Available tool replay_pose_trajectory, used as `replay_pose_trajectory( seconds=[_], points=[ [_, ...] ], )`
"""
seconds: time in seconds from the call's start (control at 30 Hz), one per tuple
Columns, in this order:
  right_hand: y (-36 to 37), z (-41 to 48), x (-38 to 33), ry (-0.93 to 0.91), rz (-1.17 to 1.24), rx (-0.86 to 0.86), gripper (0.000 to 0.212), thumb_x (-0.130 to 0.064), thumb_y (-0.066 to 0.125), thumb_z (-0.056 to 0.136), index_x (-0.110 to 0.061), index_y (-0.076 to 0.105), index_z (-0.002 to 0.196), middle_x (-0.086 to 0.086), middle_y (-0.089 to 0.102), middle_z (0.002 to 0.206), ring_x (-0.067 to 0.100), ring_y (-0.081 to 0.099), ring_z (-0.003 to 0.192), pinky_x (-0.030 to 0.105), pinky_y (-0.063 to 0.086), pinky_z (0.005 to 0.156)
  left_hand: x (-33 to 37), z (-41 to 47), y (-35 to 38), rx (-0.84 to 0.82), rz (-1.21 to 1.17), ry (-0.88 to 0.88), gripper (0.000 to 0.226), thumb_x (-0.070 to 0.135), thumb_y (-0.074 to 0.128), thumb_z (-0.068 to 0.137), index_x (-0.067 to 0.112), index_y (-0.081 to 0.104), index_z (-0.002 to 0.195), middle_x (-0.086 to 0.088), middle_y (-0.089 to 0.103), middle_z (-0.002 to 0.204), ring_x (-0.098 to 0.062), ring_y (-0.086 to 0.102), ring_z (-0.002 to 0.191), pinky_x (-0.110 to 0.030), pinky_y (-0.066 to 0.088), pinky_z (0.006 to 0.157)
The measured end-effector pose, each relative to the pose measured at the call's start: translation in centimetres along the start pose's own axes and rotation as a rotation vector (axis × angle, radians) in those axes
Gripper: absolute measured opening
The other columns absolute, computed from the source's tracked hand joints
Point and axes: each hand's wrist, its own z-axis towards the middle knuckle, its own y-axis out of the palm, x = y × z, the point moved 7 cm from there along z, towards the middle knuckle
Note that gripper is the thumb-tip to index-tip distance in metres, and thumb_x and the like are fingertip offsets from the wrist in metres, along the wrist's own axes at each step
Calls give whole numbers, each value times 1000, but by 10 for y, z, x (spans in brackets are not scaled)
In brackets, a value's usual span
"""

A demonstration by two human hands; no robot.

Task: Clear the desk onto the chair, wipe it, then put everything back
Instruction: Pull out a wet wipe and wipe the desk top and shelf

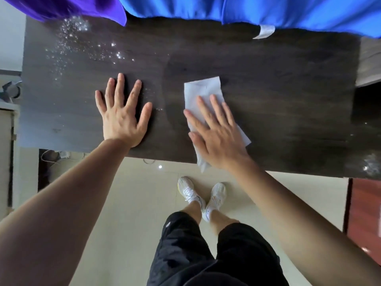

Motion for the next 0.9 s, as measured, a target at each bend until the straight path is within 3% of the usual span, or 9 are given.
replay_pose_trajectory(
  seconds=[0.2, 0.33, 0.57, 0.7, 0.8, 0.9],
  points=[
    [-23, -41, 136, 367, -99, 29, 58, -47, 26, 105, -27, 21, 159, 14, 12, 167, 39, 8, 153, 56, 12, 122, -3, 0, 1, 26, -4, 0, 62, 62, 27, 99, 32, 30, 153, -10, 19, 164, -34, 14, 150, -62, 7, 118],
    [-25, -3, 124, 570, -62, 73, 63, -53, 23, 103, -26, 19, 160, 15, 12, 166, 43, 9, 152, 57, 10, 121, -5, 2, 2, 40, -2, 3, 63, 65, 23, 98, 33, 30, 152, -9, 19, 164, -32, 15, 150, -60, 6, 118],
    [-11, 52, 6, 222, -20, 54, 70, -62, 24, 101, -24, 24, 159, 15, 14, 166, 45, 9, 151, 56, 7, 122, -5, 2, -1, 31, -8, -19, 61, 60, 29, 99, 32, 31, 153, -8, 20, 164, -31, 15, 150, -60, 7, 119],
    [-4, 21, 10, 63, -25, 74, 68, -64, 27, 101, -27, 25, 159, 12, 15, 166, 41, 9, 152, 55, 10, 122, -6, 2, 1, 35, -11, -12, 62, 63, 26, 98, 33, 31, 153, -7, 20, 164, -31, 15, 150, -59, 6, 119],
    [-6, -13, 53, 155, -74, 104, 66, -63, 29, 101, -30, 24, 158, 10, 16, 166, 39, 10, 153, 54, 9, 123, -6, 3, 2, 22, -11, -14, 62, 64, 25, 98, 34, 30, 152, -7, 21, 164, -30, 16, 150, -60, 7, 119],
    [-12, -51, 121, 398, -129, 39, 68, -65, 22, 101, -31, 13, 160, 9, 6, 168, 38, 4, 153, 56, 8, 122, -4, 3, 1, 12, -10, -7, 63, 64, 26, 98, 33, 30, 153, -8, 20, 164, -31, 15, 150, -61, 8, 118]
  ],
)
